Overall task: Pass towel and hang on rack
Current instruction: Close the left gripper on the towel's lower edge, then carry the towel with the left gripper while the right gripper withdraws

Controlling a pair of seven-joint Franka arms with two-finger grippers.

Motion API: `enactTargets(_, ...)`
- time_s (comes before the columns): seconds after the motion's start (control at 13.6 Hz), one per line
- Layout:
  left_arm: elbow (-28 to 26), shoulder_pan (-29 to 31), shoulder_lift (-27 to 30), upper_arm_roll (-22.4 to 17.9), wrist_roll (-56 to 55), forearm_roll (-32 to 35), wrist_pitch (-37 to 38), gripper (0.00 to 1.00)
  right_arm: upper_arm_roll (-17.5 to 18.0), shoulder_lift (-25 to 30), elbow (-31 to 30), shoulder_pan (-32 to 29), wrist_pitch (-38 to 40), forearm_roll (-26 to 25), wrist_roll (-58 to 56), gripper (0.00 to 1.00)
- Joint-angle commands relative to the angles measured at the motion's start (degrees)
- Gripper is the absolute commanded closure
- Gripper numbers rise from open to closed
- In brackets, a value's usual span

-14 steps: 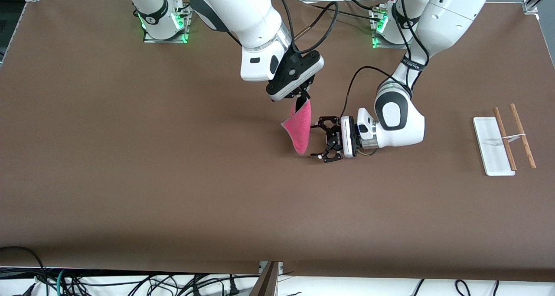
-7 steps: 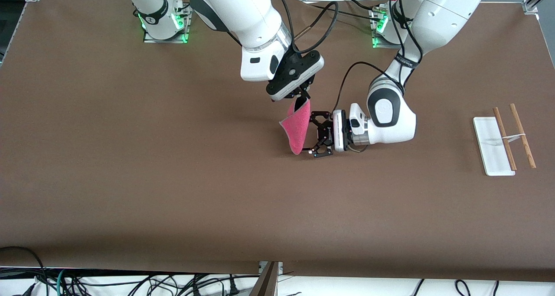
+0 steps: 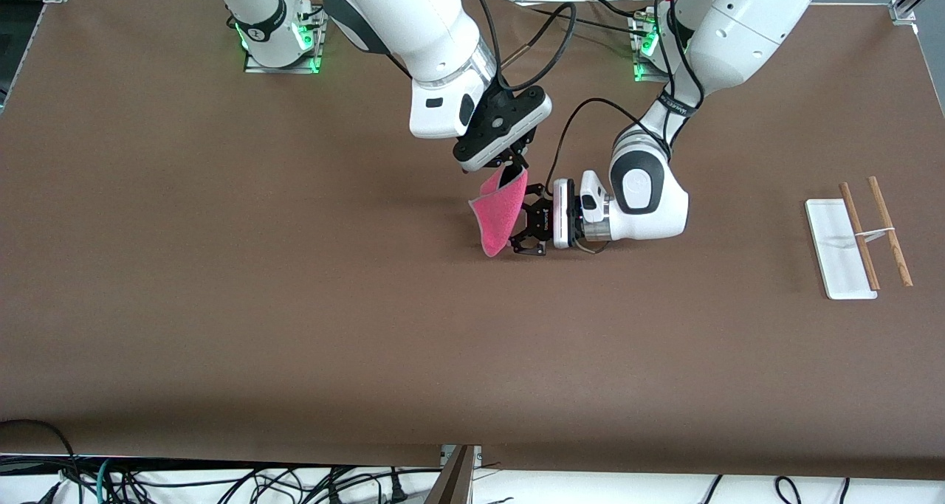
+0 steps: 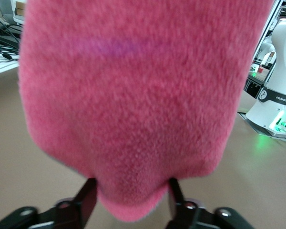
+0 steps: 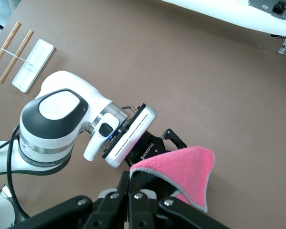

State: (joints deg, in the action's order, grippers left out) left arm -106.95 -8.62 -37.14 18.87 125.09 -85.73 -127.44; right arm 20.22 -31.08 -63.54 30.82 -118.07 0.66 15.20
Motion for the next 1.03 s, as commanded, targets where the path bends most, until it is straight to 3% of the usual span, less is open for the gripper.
enactTargets(0.0,-0.01,-0.43,-0.66,0.12,2.61,-2.25,0.0,1.0,-0.01,0.67,0.09,0.03,0.12,-0.05,-0.61,1.0)
enactTargets(0.74,0.43,0.27,1.09,-0.06,1.92,-2.51,0.09,1.0,0.08,0.67,0.09,0.03,0.03,0.13,-0.08,1.0)
enactTargets(0.81,0.52,0.53,1.54,-0.41,1.82,-2.42,0.0,1.0,-0.01,0.67,0.09,-0.06,0.03,0.21,-0.08,0.68)
enactTargets(0.88,0.78,0.62,2.06,-0.93,1.65,-1.73,0.0,1.0,-0.09,0.67,0.09,-0.06,0.03,0.13,-0.26,0.04)
enactTargets(0.96,1.04,1.32,2.68,-1.37,0.78,-0.42,0.0,1.0,-0.18,0.84,0.09,-0.06,0.12,0.21,-0.26,0.0)
